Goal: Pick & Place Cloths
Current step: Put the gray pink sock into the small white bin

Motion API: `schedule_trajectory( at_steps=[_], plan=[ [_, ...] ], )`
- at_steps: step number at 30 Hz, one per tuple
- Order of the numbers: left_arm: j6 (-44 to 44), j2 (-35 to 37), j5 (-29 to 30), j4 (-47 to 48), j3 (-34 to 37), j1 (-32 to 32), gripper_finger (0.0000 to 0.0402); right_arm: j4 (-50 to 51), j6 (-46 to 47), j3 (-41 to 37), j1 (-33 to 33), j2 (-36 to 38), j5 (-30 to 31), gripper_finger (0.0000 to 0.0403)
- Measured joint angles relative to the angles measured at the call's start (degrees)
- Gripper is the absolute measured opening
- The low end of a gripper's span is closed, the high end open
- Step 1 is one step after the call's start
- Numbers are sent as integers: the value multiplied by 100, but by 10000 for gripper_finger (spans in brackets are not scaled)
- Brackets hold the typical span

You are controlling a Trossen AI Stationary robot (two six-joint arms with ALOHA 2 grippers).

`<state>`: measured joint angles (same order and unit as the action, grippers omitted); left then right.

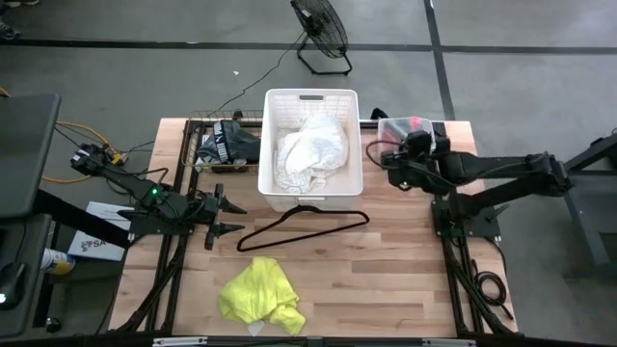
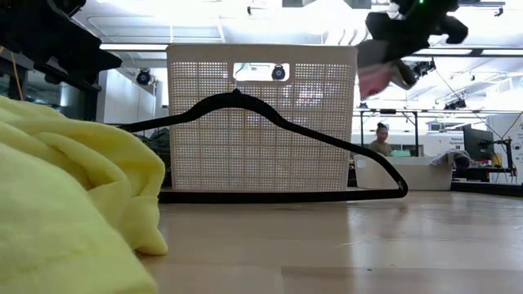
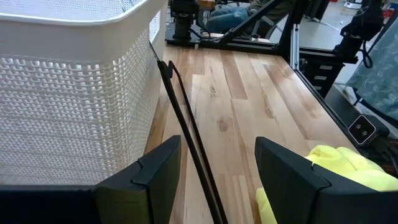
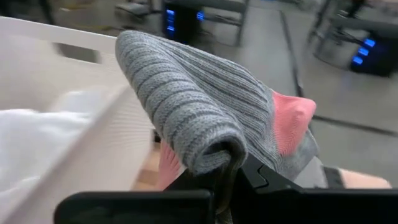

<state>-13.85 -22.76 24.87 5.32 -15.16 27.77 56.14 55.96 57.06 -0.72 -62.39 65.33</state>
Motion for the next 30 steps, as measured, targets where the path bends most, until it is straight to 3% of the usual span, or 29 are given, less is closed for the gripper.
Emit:
schedule_trajectory(
  at_steps=[6, 19, 30],
  plan=[
    [0, 1, -1, 4, 0, 0, 200, 555, 408, 0, -752, -147, -293, 5],
    [-1, 1, 1, 42, 0, 0, 200, 544, 228, 0, -2043, -1126, -790, 5],
    [0, 2, 0, 44, 0, 0, 200, -70, -1106, 0, -2910, -1946, -1378, 5]
  ],
)
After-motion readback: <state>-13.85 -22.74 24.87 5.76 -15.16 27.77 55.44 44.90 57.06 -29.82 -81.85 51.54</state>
